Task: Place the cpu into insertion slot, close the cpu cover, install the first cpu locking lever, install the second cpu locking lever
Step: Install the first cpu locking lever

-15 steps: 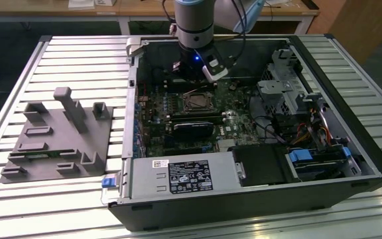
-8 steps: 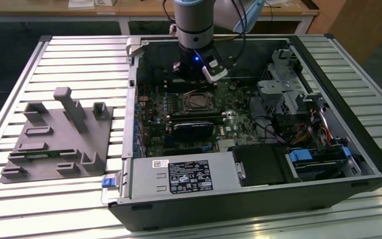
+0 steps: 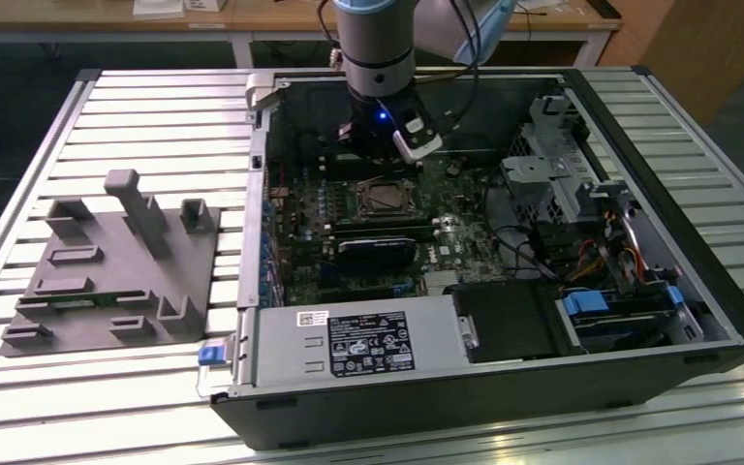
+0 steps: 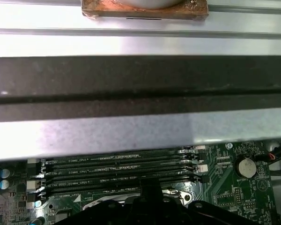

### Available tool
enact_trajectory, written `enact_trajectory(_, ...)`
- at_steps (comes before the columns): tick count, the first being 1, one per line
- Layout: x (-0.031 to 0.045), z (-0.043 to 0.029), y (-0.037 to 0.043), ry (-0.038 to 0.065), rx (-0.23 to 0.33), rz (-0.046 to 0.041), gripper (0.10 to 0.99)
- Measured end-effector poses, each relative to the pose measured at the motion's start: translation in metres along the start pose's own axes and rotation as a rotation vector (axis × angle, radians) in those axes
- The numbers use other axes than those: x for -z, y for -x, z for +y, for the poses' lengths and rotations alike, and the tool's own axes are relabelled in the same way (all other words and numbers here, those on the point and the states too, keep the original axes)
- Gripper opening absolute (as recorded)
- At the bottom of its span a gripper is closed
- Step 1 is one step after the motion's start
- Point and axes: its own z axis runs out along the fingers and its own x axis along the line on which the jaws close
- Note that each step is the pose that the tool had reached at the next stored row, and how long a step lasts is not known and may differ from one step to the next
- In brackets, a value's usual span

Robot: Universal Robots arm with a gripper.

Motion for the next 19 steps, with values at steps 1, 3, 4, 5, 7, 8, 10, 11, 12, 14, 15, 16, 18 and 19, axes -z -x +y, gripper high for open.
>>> enact_trajectory(1,-0.0004,0.0000,-0.0001,-0.001,-0.009,-0.0021,0.114)
enact_trajectory(3,-0.0011,0.0001,-0.0005,-0.004,-0.030,-0.0064,0.114)
enact_trajectory(4,-0.0014,0.0003,-0.0008,-0.005,-0.038,-0.0082,0.114)
enact_trajectory(5,-0.0018,0.0005,-0.0012,-0.006,-0.046,-0.0098,0.114)
enact_trajectory(7,-0.0026,0.0011,-0.0019,-0.008,-0.061,-0.0129,0.114)
enact_trajectory(8,-0.0029,0.0014,-0.0024,-0.010,-0.069,-0.0143,0.114)
enact_trajectory(10,-0.0034,0.0028,-0.0036,-0.011,-0.078,-0.0159,0.114)
enact_trajectory(11,-0.0037,0.0039,-0.0041,-0.011,-0.081,-0.0166,0.114)
enact_trajectory(12,-0.0041,0.0051,-0.0043,-0.012,-0.084,-0.0171,0.114)
enact_trajectory(14,-0.0049,0.0079,-0.0047,-0.013,-0.090,-0.0183,0.114)
enact_trajectory(15,-0.0050,0.0079,-0.0047,-0.013,-0.093,-0.0191,0.114)
enact_trajectory(16,-0.0052,0.0079,-0.0046,-0.014,-0.097,-0.0199,0.114)
enact_trajectory(18,-0.0054,0.0079,-0.0046,-0.018,-0.110,-0.0225,0.114)
enact_trajectory(19,-0.0057,0.0079,-0.0047,-0.021,-0.120,-0.0246,0.114)
